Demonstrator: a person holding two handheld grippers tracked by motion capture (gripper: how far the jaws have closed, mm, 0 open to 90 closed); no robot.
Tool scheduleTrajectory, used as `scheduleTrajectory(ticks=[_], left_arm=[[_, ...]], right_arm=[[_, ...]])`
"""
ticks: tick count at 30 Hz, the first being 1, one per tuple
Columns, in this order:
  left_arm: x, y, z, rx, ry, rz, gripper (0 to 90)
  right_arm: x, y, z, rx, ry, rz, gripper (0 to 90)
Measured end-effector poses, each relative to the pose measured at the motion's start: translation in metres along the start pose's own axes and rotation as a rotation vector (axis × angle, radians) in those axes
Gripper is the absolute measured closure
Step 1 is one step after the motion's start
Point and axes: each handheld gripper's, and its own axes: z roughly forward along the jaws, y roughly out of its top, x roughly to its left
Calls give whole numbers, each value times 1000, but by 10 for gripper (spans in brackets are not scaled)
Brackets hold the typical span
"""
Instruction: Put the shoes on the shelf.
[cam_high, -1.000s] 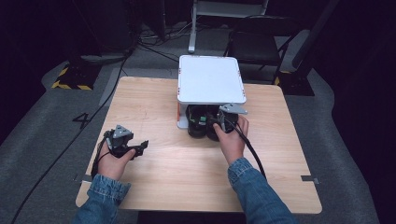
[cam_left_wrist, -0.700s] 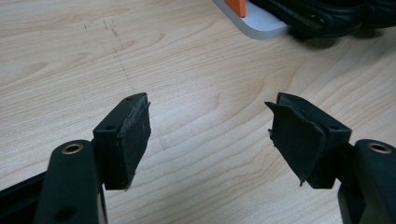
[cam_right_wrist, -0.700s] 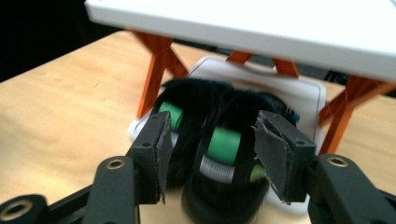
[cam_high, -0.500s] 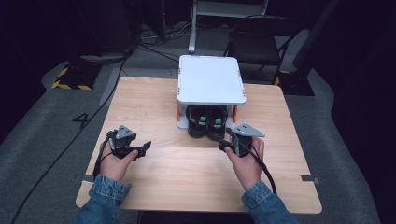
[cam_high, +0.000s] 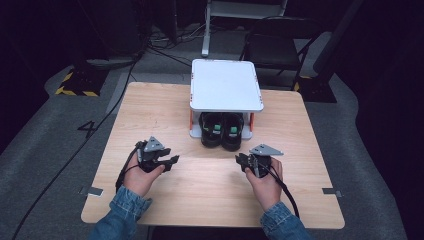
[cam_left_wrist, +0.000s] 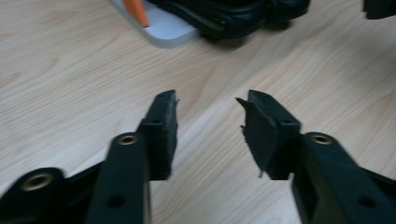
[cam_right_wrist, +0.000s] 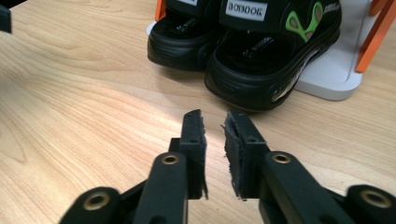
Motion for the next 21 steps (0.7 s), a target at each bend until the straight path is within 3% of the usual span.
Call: scheduleTrajectory(ticks=[1,2,4,7,10,14,15,17,21], left_arm=[[-3,2,4,0,-11,-2,600],[-8,5,13,5,-47,5,678],[-14,10,23,11,-74,2,739],[-18,16,32,10,-95,-2,799],[-25,25,53,-1,-130,-6,869],[-31,34,70,14,-149,5,892],[-36,40,83,13,-163,19,893],[-37,44,93,30,-171,27,893],[-35,49,108,44,-141,40,886]], right_arm=[[0,0,0,0,0,0,794],[-2,-2,5,2,9,6,807],[-3,-3,9,7,13,7,820],[-4,-3,16,11,26,9,836],[-7,-1,27,8,36,32,868],[-10,1,35,-1,34,57,880],[-12,1,37,-2,27,60,882],[-14,1,39,1,19,68,883],[-18,2,44,11,4,83,899]])
